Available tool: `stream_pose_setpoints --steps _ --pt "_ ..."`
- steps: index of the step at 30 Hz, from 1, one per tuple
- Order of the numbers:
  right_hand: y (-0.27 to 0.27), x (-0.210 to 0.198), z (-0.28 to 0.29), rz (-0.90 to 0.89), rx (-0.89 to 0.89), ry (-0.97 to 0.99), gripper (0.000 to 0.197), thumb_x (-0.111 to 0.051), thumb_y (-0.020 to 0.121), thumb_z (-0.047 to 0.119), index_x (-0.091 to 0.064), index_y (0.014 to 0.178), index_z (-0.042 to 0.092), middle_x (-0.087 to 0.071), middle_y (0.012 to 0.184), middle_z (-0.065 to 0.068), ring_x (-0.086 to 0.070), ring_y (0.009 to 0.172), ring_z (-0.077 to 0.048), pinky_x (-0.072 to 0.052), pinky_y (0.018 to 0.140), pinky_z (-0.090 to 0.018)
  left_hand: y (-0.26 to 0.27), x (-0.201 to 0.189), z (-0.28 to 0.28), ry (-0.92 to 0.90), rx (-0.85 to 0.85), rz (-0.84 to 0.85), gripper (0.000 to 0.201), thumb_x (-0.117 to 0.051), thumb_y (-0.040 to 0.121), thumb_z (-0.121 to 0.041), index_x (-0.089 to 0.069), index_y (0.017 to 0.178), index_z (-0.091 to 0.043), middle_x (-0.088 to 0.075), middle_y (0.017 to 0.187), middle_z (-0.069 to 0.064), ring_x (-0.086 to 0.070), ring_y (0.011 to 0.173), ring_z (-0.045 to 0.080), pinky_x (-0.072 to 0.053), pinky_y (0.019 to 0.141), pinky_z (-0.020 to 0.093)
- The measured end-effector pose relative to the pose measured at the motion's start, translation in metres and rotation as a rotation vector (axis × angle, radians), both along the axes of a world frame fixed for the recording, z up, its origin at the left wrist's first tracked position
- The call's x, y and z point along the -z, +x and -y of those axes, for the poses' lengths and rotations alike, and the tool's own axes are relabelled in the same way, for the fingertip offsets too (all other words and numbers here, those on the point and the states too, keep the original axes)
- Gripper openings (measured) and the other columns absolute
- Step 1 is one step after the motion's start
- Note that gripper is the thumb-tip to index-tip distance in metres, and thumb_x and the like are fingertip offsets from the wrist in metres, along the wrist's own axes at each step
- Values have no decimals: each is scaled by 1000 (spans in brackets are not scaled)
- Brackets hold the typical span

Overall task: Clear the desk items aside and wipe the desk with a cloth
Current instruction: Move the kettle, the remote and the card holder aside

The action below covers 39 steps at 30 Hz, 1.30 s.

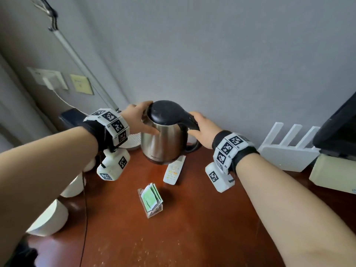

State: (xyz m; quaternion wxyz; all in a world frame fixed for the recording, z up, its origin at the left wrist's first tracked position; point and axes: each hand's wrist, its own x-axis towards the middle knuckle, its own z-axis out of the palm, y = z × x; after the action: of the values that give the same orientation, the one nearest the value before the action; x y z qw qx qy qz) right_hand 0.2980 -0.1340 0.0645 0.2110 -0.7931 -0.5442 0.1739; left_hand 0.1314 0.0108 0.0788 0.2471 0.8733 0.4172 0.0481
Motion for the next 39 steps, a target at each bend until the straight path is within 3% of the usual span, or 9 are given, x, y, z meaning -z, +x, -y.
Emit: stream_pose_setpoints --steps 4,10,14,26,31,35,39 --pt "-32 13 -22 -6 -61 -20 47 -51 93 14 -33 137 15 -52 129 -11 -53 113 -29 -43 97 -39 -40 15 -4 -23 -109 -34 107 -81 63 -43 -18 148 -30 -36 141 14 -46 123 33 -40 105 44" --pt "-56 37 -49 -18 -83 -115 49 -49 94 13 -30 139 15 -49 133 -11 -52 117 -29 -41 100 -37 -66 45 -12 -81 -196 -41 101 -79 69 -38 -16 147 -34 -33 140 16 -41 127 36 -37 103 41" --pt "-61 50 -61 -24 -79 -169 50 -49 94 11 -29 140 15 -49 134 -12 -50 118 -27 -38 96 -31 -68 66 -21 -138 -203 -26 98 -79 69 -37 -18 146 -34 -32 139 15 -41 127 36 -36 104 42" --pt "-48 69 -83 -28 -50 -225 51 -50 94 13 -29 140 20 -50 134 -9 -51 118 -25 -40 97 -33 -62 91 -48 -194 -144 -25 102 -78 70 -40 -13 148 -32 -27 139 15 -40 127 34 -35 105 40" --pt "-42 82 -73 -16 -23 -163 61 -52 93 22 -22 145 25 -37 145 -9 -46 126 -27 -39 103 -36 -67 101 -47 -222 -154 70 109 -79 70 -37 -3 149 -27 -20 145 14 -38 131 29 -31 109 38" --pt "-36 111 -53 4 158 -240 74 -57 90 31 -12 148 26 -27 148 -11 -40 130 -32 -38 105 -41 -84 117 -45 -294 -190 209 123 -82 67 -29 10 148 -29 -21 147 15 -45 126 30 -39 106 47" --pt "-38 140 -42 92 208 -487 50 -52 93 29 -35 139 18 -30 142 -11 -46 121 -34 -41 100 -40 -100 134 -28 -345 -257 210 125 -80 71 -27 20 146 -26 -23 150 17 -43 129 31 -39 107 46"
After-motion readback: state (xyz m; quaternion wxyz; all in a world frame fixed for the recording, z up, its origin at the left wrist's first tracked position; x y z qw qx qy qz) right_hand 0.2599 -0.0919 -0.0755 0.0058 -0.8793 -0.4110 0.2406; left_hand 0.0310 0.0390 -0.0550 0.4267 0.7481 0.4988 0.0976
